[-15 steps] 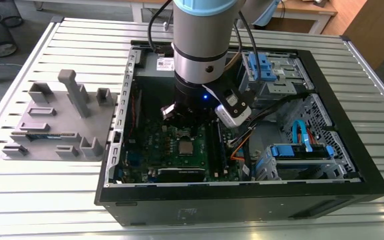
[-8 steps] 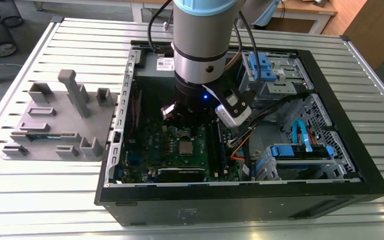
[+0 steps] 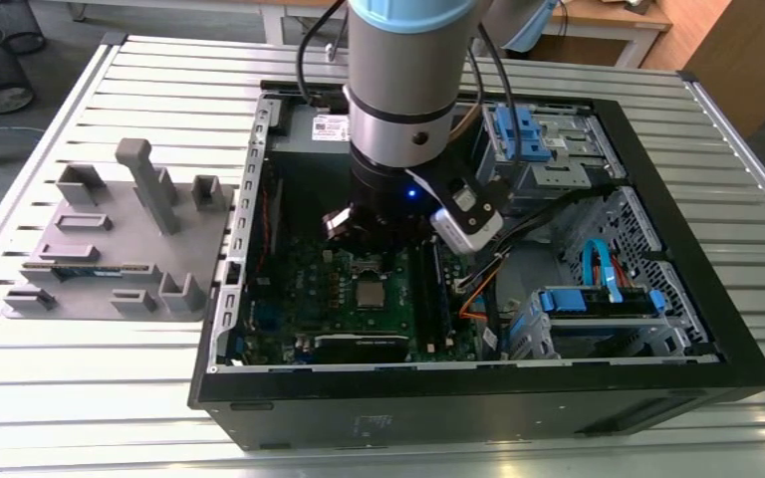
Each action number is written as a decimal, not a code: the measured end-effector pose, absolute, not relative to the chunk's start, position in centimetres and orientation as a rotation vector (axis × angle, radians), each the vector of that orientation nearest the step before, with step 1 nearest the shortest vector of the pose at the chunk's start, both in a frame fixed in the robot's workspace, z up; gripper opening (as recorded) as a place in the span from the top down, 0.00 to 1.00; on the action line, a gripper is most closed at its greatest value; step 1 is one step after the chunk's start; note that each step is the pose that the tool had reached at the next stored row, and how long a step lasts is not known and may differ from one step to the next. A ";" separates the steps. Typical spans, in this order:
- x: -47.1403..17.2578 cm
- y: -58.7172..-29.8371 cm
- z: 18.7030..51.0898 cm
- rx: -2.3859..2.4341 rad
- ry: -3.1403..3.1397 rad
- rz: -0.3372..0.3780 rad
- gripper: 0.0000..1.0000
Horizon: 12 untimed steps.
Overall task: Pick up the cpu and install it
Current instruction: 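Close the cpu cover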
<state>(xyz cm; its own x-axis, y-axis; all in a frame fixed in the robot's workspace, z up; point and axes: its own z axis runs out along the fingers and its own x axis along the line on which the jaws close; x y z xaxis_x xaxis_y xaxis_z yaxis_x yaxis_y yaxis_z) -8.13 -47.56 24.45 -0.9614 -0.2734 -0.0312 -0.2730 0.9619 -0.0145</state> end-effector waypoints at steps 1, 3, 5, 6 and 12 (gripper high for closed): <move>-8.1 -47.5 24.4 -0.429 3.079 -0.016 0.89; -8.0 -47.5 24.4 -0.431 3.079 -0.016 0.89; -8.0 -47.4 24.3 -0.440 3.077 -0.016 0.89; -8.0 -47.3 24.2 -0.446 3.077 -0.016 0.89; -8.0 -47.1 24.1 -0.489 3.070 -0.015 0.89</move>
<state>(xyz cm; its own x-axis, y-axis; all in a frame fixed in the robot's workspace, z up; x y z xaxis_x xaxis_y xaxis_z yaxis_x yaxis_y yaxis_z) -7.98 -47.09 24.12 -0.9499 -0.3109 -0.0311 -0.3105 0.9504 -0.0146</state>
